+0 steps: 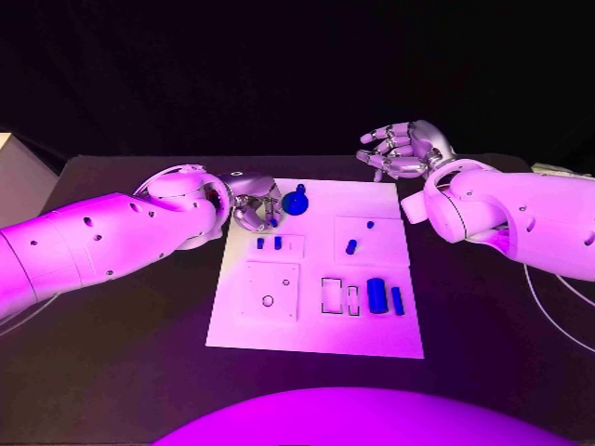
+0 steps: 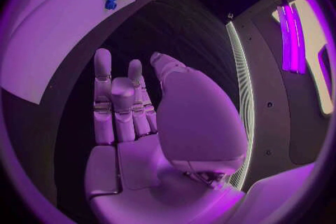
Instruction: Assemble the parts on the task board
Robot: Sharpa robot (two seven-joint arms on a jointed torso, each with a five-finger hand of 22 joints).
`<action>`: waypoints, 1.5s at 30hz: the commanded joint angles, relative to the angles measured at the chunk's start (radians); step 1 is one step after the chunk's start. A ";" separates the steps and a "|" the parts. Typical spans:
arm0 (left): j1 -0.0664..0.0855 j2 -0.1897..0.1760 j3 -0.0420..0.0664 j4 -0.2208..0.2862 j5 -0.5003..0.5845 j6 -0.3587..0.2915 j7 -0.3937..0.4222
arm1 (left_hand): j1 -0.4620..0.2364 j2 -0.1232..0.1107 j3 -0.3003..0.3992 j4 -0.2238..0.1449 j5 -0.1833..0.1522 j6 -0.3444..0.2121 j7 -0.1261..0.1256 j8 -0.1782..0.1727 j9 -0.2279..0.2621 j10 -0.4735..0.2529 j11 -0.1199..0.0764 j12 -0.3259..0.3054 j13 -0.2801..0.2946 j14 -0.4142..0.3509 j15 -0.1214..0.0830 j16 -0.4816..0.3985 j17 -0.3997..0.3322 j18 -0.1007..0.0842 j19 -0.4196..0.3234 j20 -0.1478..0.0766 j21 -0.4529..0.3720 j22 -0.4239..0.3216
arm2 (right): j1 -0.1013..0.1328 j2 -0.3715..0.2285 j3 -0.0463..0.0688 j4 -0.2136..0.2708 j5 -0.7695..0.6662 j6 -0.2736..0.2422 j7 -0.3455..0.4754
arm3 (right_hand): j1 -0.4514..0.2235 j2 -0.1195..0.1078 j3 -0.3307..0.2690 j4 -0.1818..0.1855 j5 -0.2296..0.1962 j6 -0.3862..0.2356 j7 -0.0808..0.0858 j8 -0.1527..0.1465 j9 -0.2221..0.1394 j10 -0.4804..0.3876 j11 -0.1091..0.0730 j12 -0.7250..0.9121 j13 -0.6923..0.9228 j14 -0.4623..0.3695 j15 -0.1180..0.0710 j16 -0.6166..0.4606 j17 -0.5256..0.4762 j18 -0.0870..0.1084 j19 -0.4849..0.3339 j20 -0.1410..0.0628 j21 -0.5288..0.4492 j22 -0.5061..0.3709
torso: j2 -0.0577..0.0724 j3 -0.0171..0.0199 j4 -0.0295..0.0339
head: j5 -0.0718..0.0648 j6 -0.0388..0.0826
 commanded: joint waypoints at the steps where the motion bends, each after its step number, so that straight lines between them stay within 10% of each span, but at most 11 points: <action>1: 0.000 -0.001 0.000 0.006 -0.004 0.008 0.006 | -0.009 0.004 -0.005 0.000 -0.003 0.008 0.000 0.004 0.004 0.012 -0.001 -0.005 0.002 0.010 0.001 0.005 0.005 -0.017 0.009 0.000 0.008 0.005 | 0.000 0.000 0.000 0.001 -0.004 0.009 0.010 | -0.003 -0.001 0.007 0.001 0.004 0.000 0.002 0.005 -0.001 -0.001 0.000 -0.006 -0.001 -0.006 -0.001 -0.006 0.000 0.019 0.007 0.002 -0.006 -0.001 | 0.000 0.0003 -0.0002 | 0.001 0.000; 45: 0.000 0.008 -0.003 -0.005 -0.019 0.045 -0.008 | -0.014 0.002 -0.009 -0.001 -0.004 0.004 0.001 -0.006 0.004 0.010 0.001 -0.017 0.004 0.004 0.001 0.003 -0.007 -0.013 -0.006 -0.002 -0.004 -0.013 | 0.000 0.001 0.000 -0.001 -0.004 0.009 0.010 | -0.003 -0.001 0.007 0.001 0.004 0.000 0.002 0.005 -0.001 -0.001 0.000 -0.006 -0.001 -0.006 -0.001 -0.006 0.000 0.019 0.007 0.002 -0.006 -0.001 | 0.000 -0.0002 -0.0006 | 0.002 -0.006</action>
